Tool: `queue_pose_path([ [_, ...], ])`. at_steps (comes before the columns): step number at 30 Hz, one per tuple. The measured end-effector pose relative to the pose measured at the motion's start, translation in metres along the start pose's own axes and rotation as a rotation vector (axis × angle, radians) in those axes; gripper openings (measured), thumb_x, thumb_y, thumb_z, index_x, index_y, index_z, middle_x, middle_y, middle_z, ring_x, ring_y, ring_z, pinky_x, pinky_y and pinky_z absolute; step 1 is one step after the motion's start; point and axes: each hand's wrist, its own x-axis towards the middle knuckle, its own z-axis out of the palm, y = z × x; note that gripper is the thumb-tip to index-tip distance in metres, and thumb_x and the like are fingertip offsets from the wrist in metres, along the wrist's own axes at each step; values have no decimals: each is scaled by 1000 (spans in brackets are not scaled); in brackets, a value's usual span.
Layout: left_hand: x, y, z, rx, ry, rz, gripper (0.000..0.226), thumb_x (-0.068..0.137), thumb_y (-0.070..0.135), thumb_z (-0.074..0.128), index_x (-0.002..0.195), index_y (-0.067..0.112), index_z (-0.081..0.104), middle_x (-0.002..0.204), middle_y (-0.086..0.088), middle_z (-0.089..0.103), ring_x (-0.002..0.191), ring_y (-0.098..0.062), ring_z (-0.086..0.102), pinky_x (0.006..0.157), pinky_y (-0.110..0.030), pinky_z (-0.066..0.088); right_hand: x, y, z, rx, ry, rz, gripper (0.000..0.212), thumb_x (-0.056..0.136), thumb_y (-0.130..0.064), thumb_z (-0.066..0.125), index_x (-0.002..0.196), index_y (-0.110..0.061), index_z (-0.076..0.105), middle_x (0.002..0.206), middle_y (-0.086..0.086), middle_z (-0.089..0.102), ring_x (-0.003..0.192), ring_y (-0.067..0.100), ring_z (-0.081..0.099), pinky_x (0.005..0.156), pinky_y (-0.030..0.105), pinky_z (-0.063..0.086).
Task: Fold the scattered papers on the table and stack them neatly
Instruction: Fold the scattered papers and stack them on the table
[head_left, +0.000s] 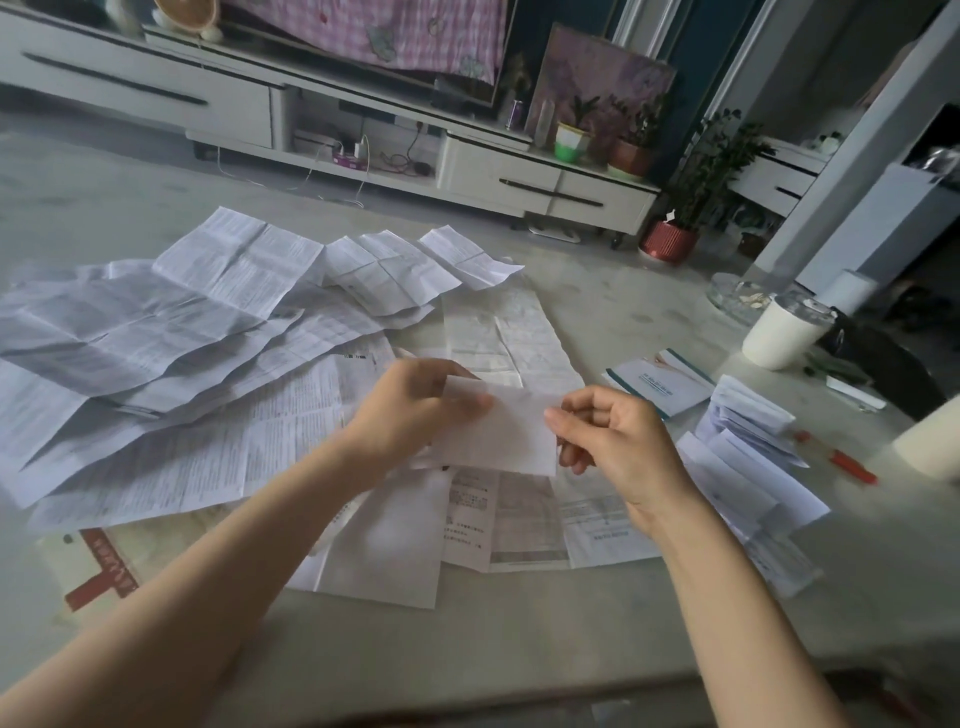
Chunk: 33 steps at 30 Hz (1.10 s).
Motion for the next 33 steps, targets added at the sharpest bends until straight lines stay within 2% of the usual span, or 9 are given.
queue_pose_path([
  [4,-3,2,13,16,-63,-8,22,86,17,65,83,-5,66,65,-10,59,55,-22,55,53,-31,47,-16,4,-23,39,102,56,15,82,0,65,69,-6,59,48,0,52,39,7,46,41,16,37],
  [8,-3,6,20,14,-11,-3,19,92,2,51,78,6,64,65,-3,70,55,-20,67,50,-26,54,-38,11,-84,215,431,33,18,85,0,61,70,-10,56,41,-7,51,38,3,44,42,14,38],
  [11,3,16,44,61,-58,63,19,93,3,51,79,9,64,70,-2,72,64,-16,68,58,-29,56,-52,24,-137,384,701,-10,17,88,-3,59,73,-12,56,39,-10,49,36,1,41,39,13,36],
  [15,11,33,95,228,-137,223,20,91,5,52,83,19,64,87,0,71,82,-14,66,76,-33,53,-53,45,-168,325,818,75,17,88,-3,59,74,-14,57,36,-9,49,30,0,38,33,11,30],
  [19,21,41,141,389,-123,366,22,92,9,52,109,13,65,104,7,65,102,-9,60,90,-20,44,-46,61,-171,80,671,284,12,83,-2,63,72,-6,61,43,0,53,25,0,38,29,10,25],
  [23,23,35,168,559,-150,446,28,93,11,51,117,14,63,122,3,62,108,-13,55,83,-8,31,-49,73,-162,-163,499,342,23,81,-3,65,59,-9,59,45,3,52,25,1,39,28,13,26],
  [26,25,14,175,743,-243,473,29,94,15,49,121,15,61,128,-1,58,124,-19,45,96,-15,29,-47,79,-153,-314,409,375,26,77,-8,66,52,-11,59,47,5,55,38,12,46,37,19,28],
  [29,23,-3,179,869,-314,430,29,94,21,49,121,18,61,134,0,52,129,-21,39,103,-29,32,-45,81,-148,-358,364,393,26,73,-11,66,49,-10,56,50,10,56,46,22,46,43,22,27],
  [33,22,-2,178,732,-154,457,36,87,10,57,123,10,52,129,-8,50,119,-27,47,98,-30,34,-55,68,-159,-225,295,398,21,82,-6,66,65,-11,56,52,5,51,33,7,43,33,15,27],
])
